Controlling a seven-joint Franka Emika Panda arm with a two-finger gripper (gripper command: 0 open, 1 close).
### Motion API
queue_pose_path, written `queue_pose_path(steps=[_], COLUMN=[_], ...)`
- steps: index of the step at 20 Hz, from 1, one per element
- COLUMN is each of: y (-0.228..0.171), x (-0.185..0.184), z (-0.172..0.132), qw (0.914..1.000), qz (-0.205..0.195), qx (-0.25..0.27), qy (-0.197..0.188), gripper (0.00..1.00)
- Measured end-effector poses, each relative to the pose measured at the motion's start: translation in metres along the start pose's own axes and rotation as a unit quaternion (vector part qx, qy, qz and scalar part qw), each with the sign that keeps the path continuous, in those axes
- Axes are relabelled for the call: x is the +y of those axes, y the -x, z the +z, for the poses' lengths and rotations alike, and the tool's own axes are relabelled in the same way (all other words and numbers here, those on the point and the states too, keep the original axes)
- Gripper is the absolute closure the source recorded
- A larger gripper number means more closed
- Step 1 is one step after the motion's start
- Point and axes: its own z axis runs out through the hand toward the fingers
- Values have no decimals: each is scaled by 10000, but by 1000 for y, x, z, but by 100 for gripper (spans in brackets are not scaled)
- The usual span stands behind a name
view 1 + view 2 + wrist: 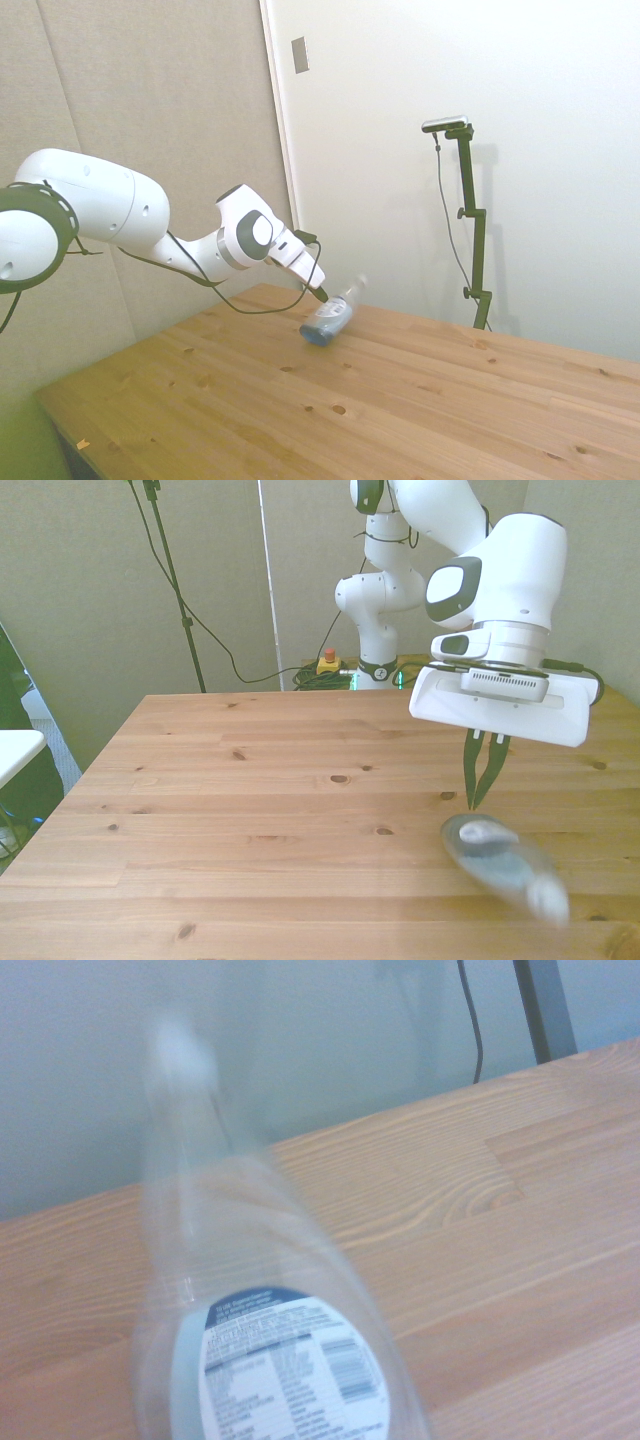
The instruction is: Knock down the dish soap
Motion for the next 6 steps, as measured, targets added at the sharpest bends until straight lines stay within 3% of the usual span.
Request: queue_pose_path(steps=[6], y=[-12], x=[-10], z=[14], qw=[9998], qz=[120], qx=[87], qy=[-128], gripper=[100])
